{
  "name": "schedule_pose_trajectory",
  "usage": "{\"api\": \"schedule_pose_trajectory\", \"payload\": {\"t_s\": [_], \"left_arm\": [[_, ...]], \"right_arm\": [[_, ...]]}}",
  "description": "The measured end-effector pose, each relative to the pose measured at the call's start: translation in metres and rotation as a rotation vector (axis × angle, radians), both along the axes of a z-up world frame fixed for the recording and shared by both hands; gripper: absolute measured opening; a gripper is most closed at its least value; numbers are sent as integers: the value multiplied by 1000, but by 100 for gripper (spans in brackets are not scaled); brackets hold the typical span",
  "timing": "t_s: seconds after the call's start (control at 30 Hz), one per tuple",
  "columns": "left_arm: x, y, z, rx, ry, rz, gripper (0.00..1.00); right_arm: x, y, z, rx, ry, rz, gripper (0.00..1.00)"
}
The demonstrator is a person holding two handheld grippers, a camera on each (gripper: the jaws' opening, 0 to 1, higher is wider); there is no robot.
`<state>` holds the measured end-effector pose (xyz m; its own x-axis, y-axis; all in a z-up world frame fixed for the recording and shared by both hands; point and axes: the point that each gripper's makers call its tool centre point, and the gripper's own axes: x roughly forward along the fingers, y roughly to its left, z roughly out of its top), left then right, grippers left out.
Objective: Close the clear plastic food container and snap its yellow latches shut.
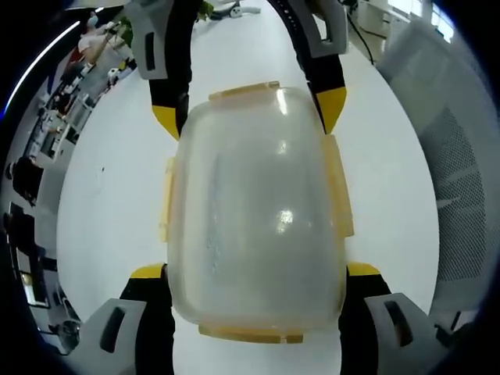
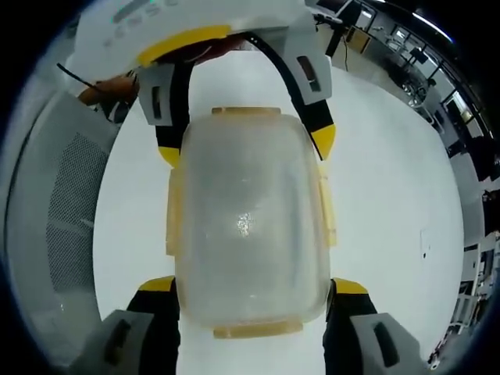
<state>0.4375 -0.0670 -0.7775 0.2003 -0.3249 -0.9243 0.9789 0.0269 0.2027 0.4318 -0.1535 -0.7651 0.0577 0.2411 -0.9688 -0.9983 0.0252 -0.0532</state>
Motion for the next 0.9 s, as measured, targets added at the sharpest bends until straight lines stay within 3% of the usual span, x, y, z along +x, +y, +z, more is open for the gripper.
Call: {"api": "schedule_pose_trajectory", "payload": {"t_s": [0.73,0.8,0.83,0.87,0.9], "left_arm": [[1,-1,0,-5,-3,-3,86],[2,-1,1,-14,-10,11,86],[3,1,0,-7,-21,5,87],[4,3,-1,-3,-33,12,97],[5,2,0,-20,-50,8,98]], "right_arm": [[2,0,-2,-10,-22,9,77],[7,0,-3,1,-50,19,83],[6,1,-4,19,-43,-21,92],[7,2,-4,29,-43,-54,97],[7,3,-1,31,-47,-19,99]]}}
